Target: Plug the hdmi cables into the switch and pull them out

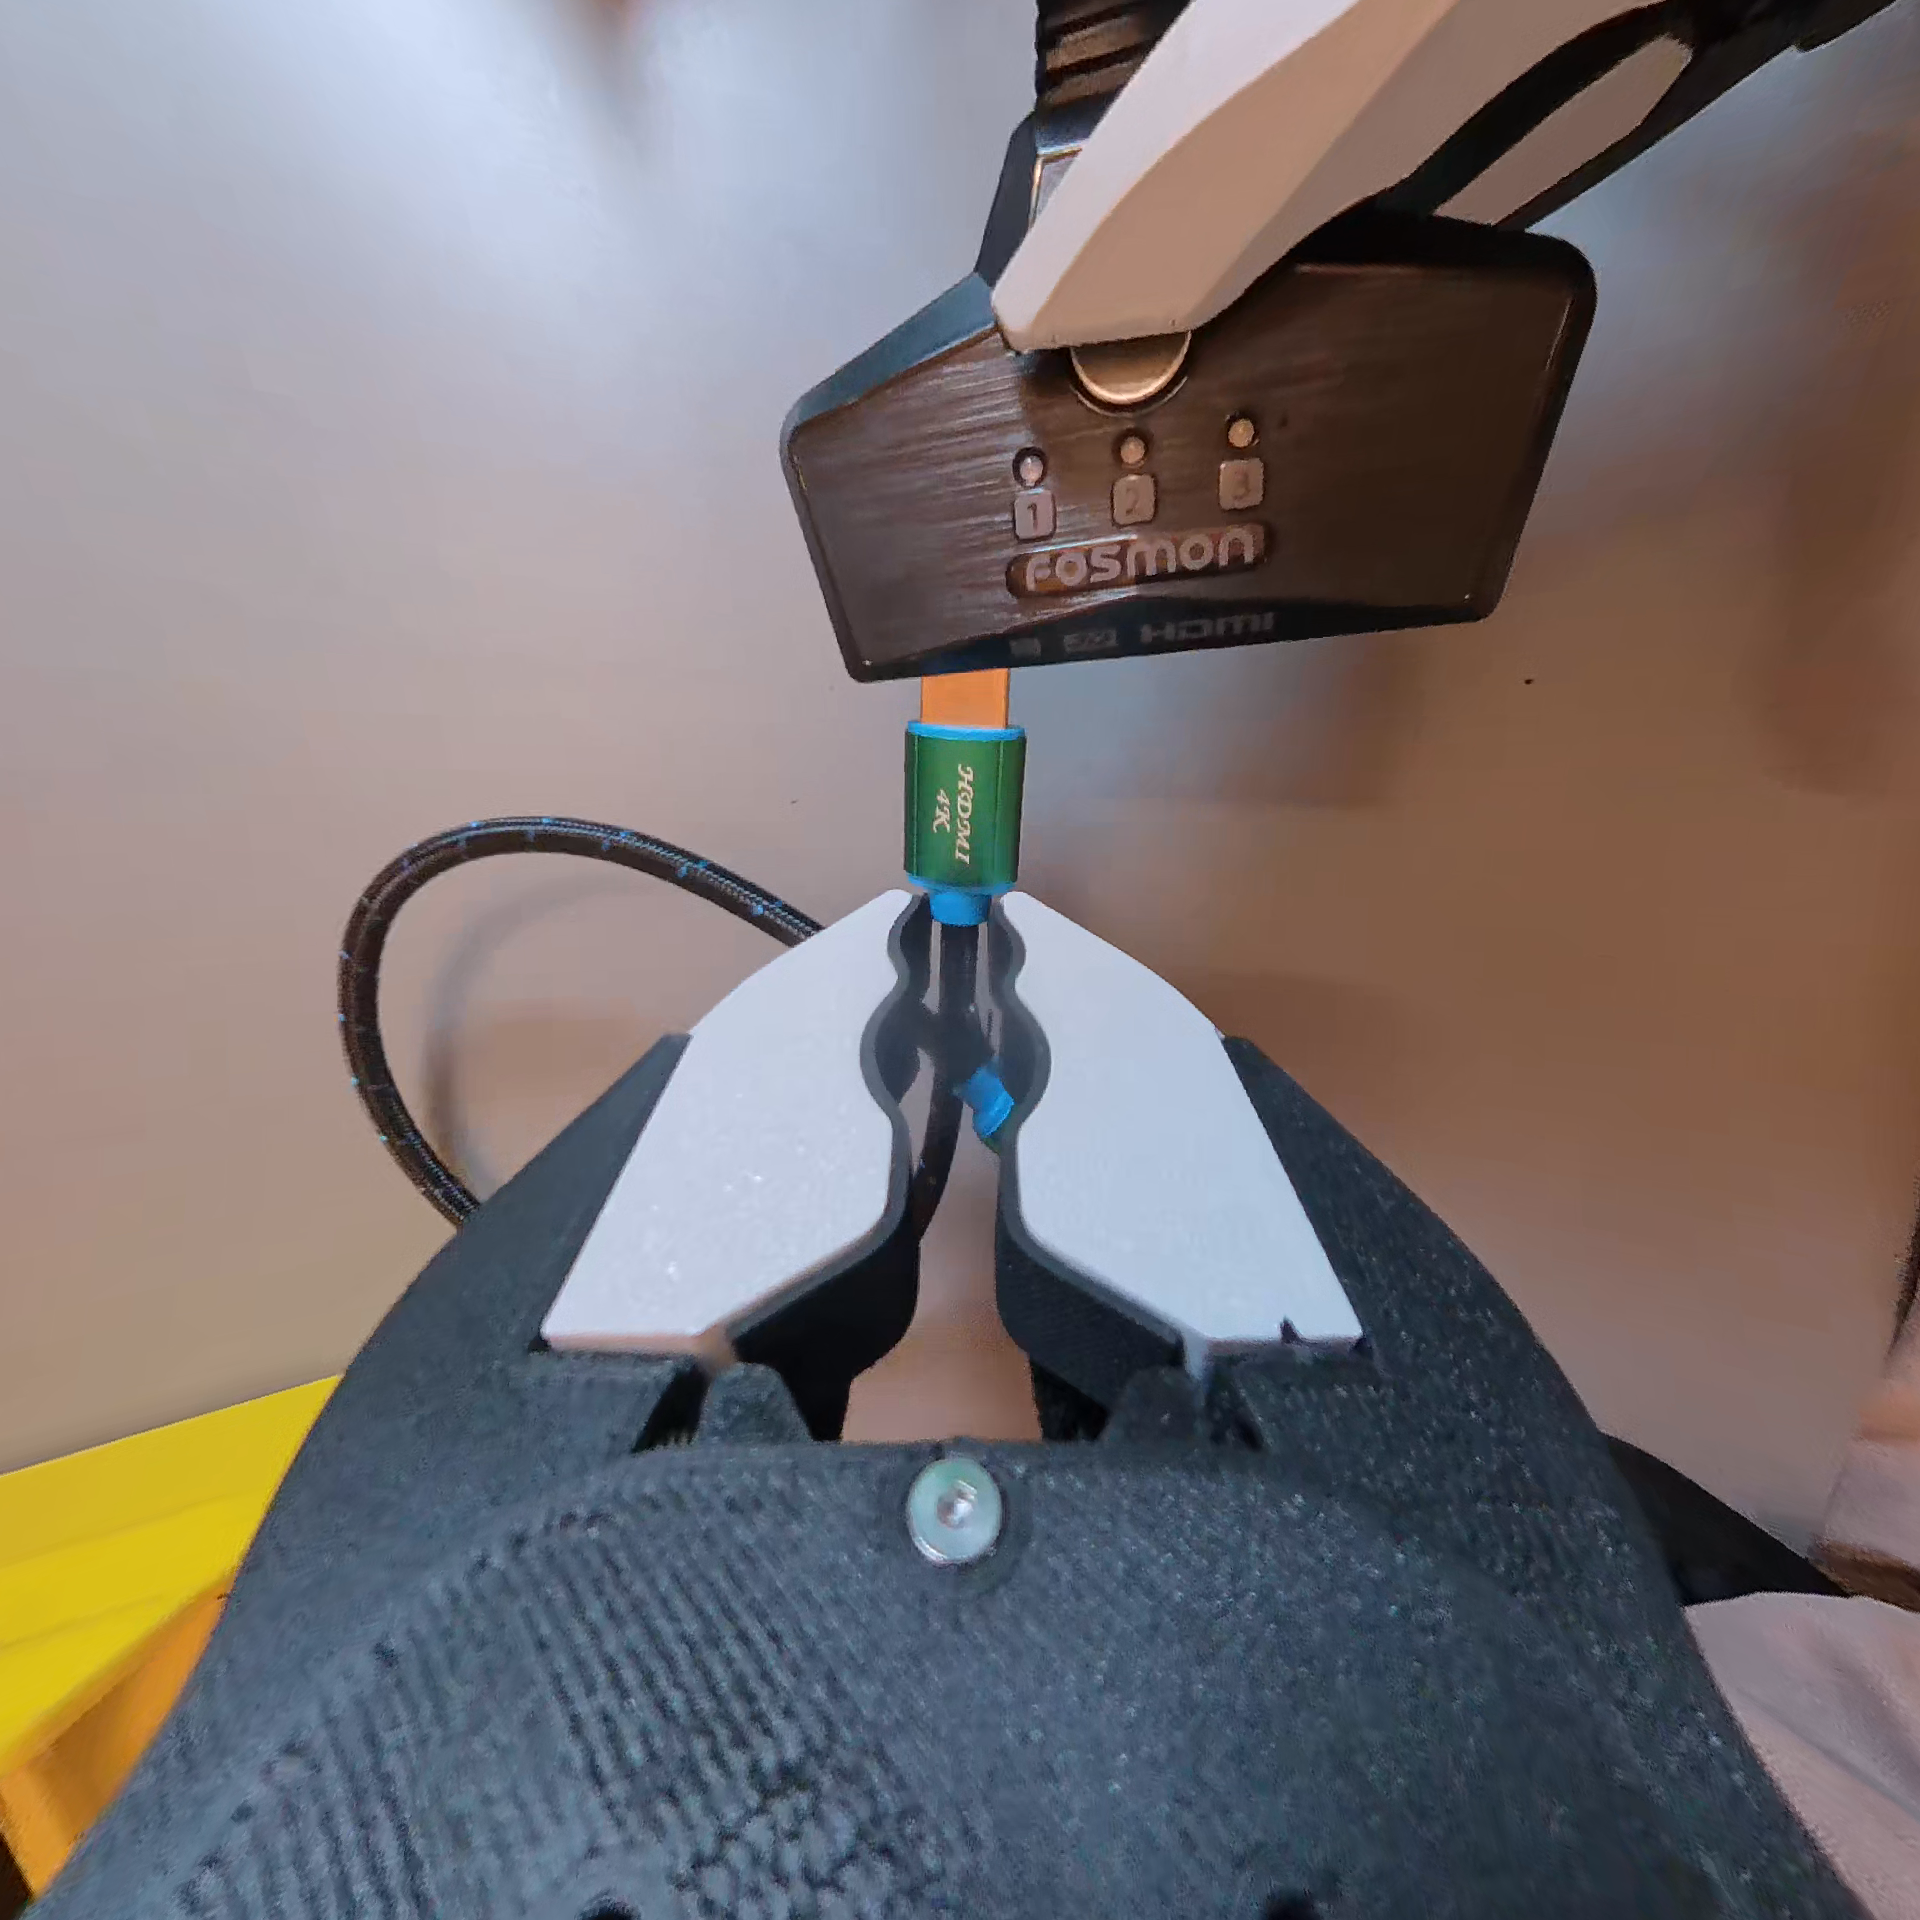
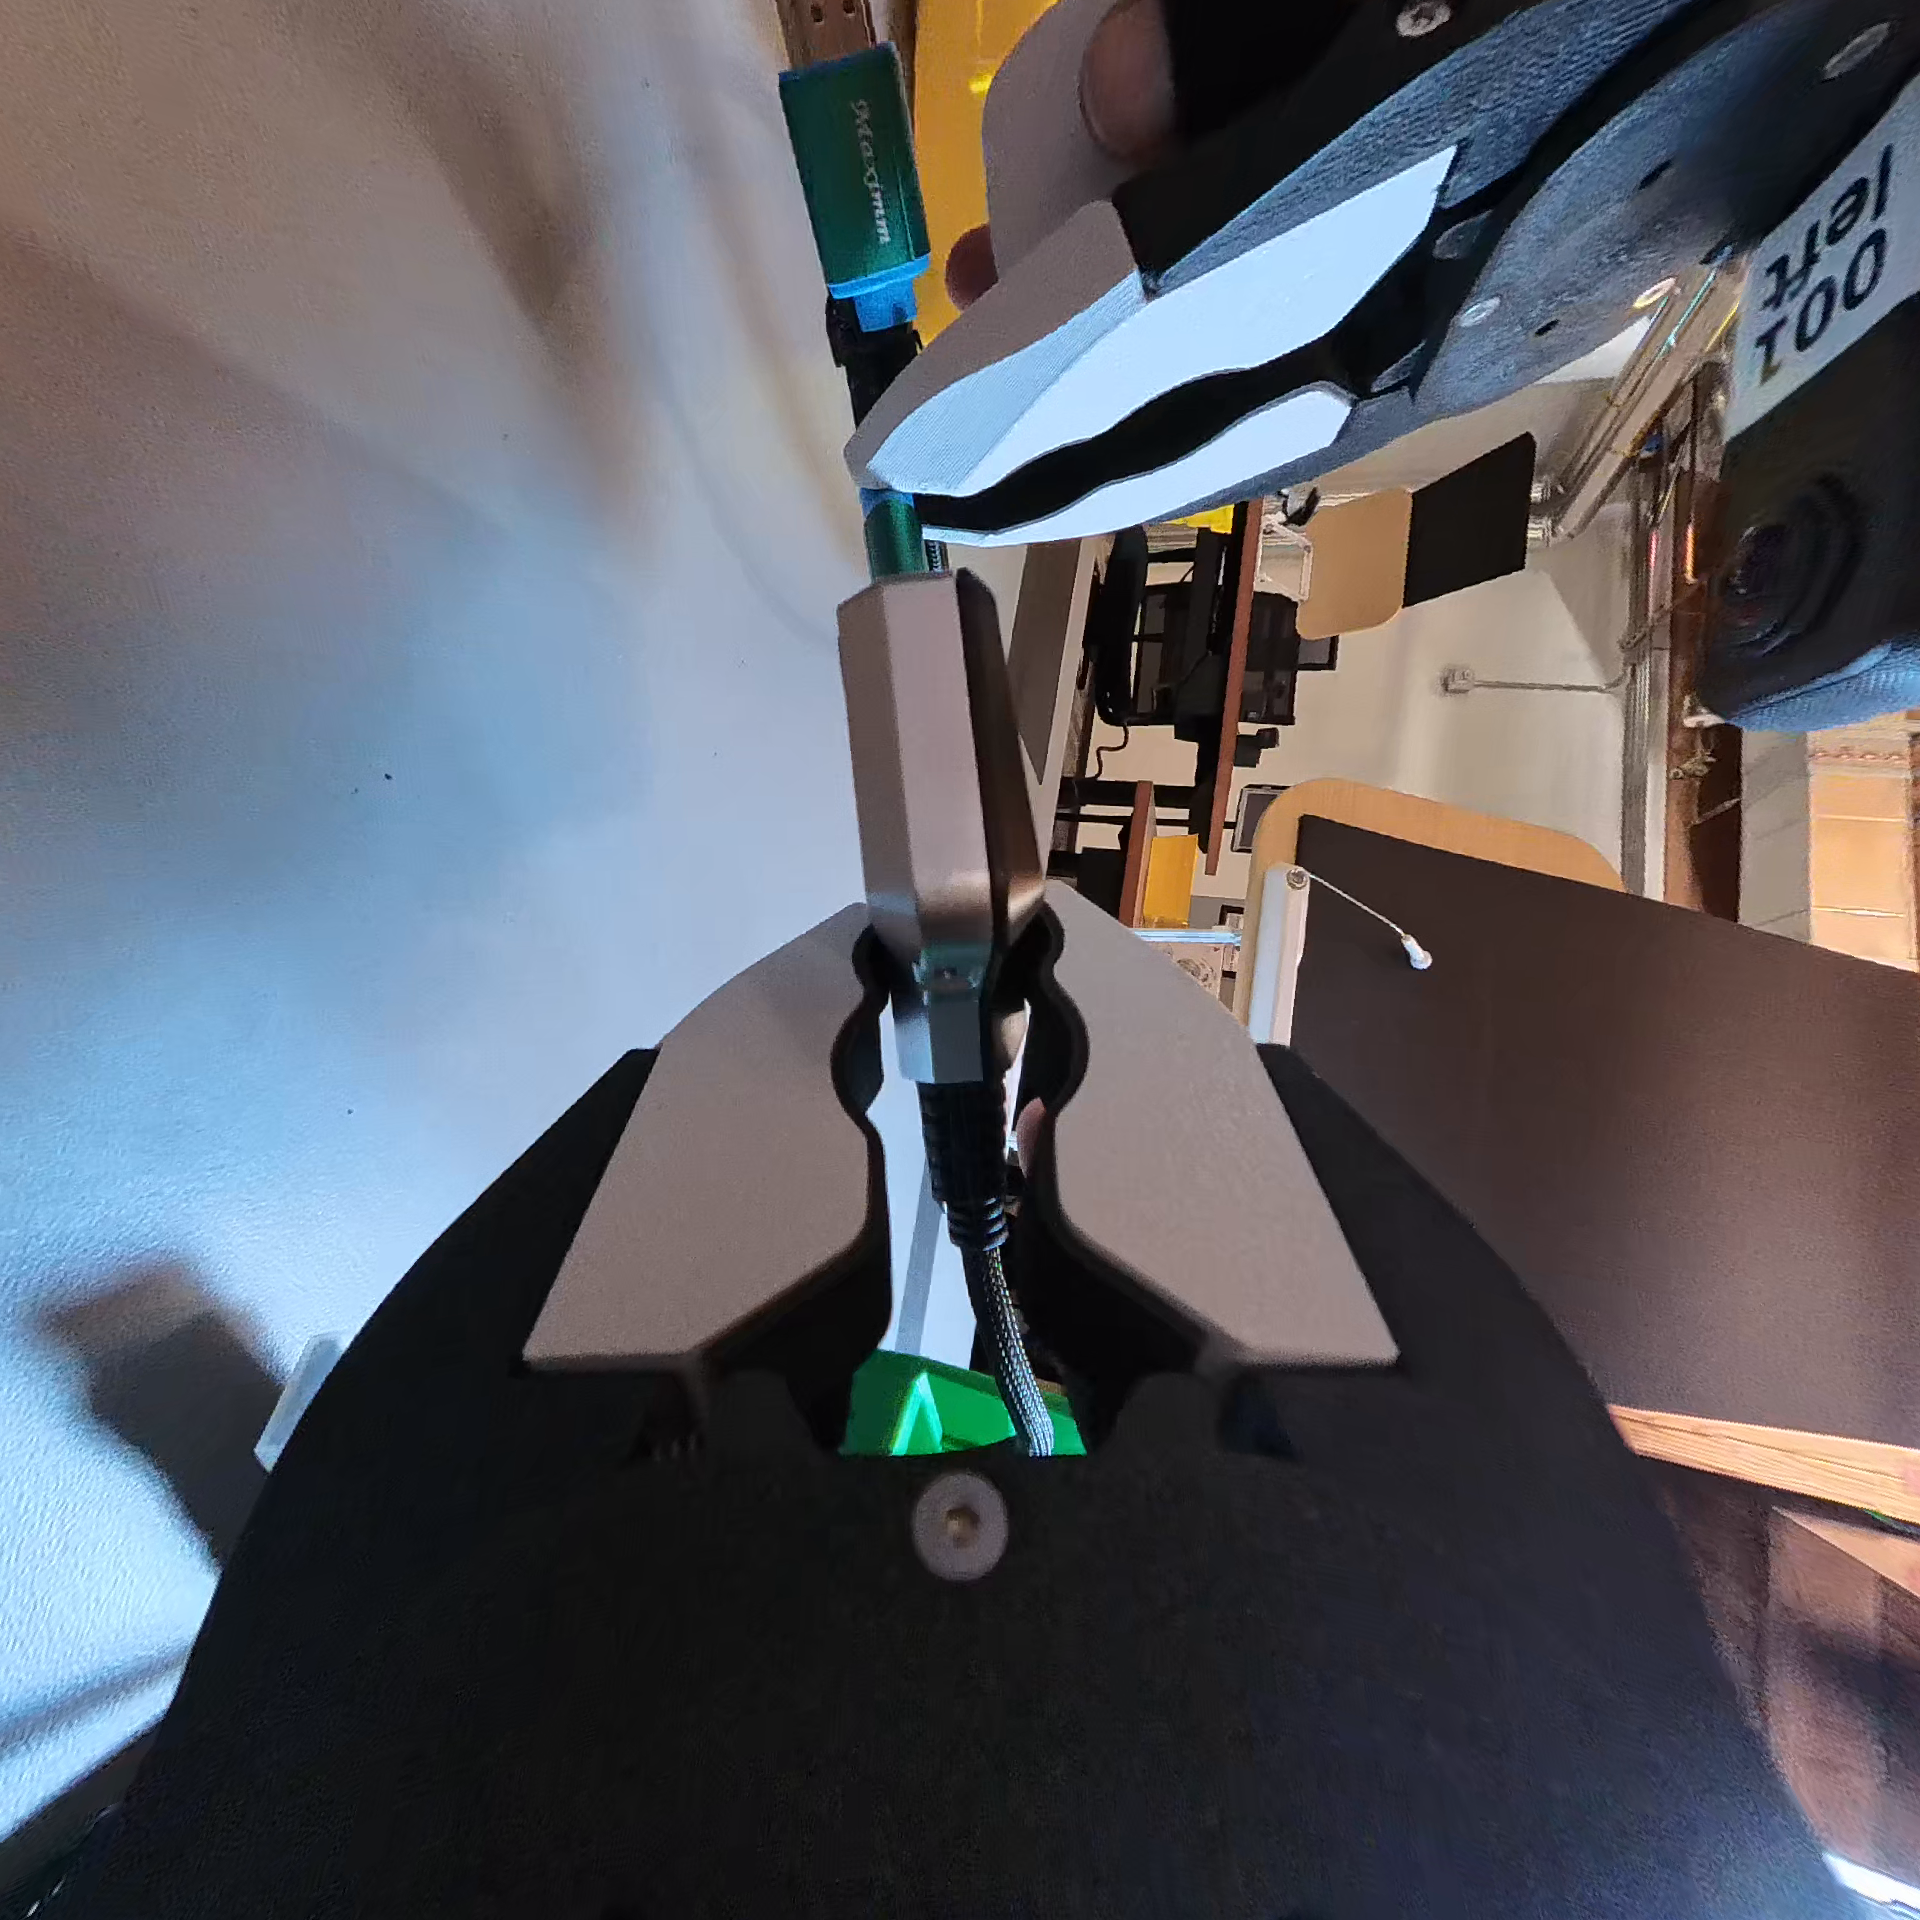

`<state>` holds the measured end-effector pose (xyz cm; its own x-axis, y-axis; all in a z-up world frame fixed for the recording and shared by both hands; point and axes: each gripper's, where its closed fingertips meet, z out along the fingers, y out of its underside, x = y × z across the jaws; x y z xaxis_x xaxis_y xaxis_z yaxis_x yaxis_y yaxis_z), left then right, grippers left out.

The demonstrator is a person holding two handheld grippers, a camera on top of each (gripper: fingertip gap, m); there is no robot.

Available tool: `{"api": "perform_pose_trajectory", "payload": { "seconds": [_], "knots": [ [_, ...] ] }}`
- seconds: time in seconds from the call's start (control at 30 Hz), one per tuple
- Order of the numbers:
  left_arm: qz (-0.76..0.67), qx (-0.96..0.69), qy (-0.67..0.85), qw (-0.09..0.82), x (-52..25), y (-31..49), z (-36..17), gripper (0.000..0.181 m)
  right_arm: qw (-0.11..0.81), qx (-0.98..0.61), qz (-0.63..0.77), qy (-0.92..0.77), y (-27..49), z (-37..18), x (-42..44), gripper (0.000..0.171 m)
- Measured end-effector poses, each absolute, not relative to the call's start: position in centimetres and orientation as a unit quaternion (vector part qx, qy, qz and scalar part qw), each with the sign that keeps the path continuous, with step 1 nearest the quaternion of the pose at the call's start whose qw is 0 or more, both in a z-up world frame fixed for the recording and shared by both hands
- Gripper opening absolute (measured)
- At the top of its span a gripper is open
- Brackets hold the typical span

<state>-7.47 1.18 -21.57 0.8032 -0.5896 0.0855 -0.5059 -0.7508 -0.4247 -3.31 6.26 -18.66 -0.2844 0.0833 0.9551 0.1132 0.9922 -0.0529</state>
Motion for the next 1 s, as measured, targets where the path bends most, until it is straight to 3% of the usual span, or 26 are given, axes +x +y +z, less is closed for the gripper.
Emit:
{"api": "perform_pose_trajectory", "payload": {
  "seconds": [0.03, 0.47, 0.67, 1.0],
  "knots": [
    [-0.109, -0.929, 0.294, 0.197, -7.4, 1.3, -21.5, 0.011, 0.596, -0.062, -0.014, -0.801, 6.3, -18.6, -3.3, 0.023],
    [-0.169, -0.911, 0.316, 0.204, -6.2, 1.0, -22.4, 0.010, 0.565, -0.052, -0.004, -0.824, 5.4, -19.5, -2.5, 0.023],
    [-0.270, -0.884, 0.302, 0.232, -6.0, 0.8, -22.3, 0.010, 0.550, -0.045, 0.030, -0.833, 3.9, -19.5, -1.9, 0.023],
    [-0.261, -0.856, 0.379, 0.236, -4.6, 0.2, -23.0, 0.010, 0.524, -0.046, 0.057, -0.849, 3.3, -20.0, -1.0, 0.023]
  ]
}}
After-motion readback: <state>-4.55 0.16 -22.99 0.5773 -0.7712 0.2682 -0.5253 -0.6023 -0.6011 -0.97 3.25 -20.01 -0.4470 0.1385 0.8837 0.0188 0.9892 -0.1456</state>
